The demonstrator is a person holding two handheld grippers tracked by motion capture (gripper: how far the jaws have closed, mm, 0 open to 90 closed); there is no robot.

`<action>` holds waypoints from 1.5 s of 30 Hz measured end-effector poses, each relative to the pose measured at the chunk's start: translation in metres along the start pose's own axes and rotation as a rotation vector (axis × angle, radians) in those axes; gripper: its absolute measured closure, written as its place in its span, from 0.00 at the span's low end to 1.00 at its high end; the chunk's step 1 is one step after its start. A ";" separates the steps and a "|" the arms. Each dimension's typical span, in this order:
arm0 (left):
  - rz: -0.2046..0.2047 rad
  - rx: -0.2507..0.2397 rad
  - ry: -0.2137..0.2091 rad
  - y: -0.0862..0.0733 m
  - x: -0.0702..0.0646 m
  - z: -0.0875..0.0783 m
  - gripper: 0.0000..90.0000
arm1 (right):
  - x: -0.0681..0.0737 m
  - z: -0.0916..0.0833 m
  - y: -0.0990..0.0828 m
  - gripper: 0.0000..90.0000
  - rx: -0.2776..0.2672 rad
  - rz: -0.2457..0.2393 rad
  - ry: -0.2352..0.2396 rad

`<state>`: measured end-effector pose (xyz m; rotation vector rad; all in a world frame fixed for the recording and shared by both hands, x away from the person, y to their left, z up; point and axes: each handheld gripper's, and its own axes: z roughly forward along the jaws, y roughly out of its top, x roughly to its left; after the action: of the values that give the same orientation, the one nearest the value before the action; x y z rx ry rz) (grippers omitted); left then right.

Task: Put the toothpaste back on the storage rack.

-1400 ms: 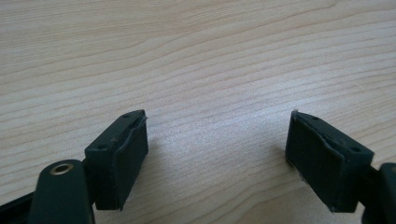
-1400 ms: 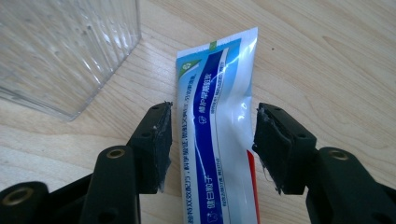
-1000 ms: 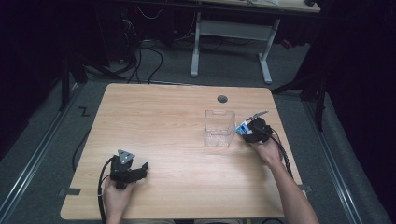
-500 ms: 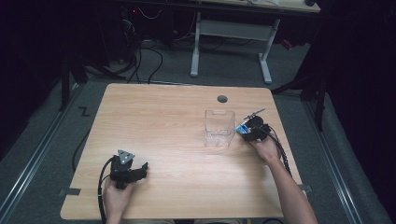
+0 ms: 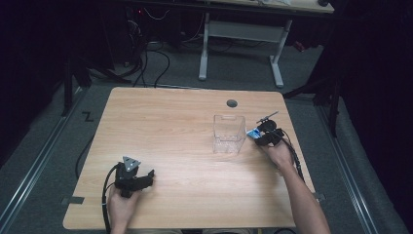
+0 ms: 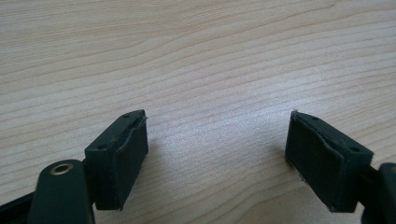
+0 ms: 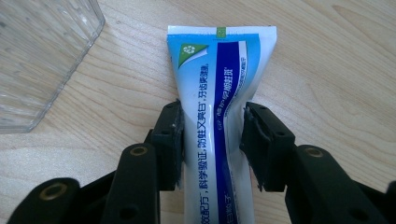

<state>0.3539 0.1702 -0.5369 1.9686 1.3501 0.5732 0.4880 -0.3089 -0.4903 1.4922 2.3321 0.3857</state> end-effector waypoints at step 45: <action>0.001 0.001 0.001 0.000 0.000 0.000 0.24 | -0.022 -0.054 -0.015 0.85 -0.159 0.060 0.137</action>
<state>0.3538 0.1702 -0.5369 1.9700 1.3507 0.5741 0.4618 -0.3372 -0.4446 1.5044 2.3011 0.6923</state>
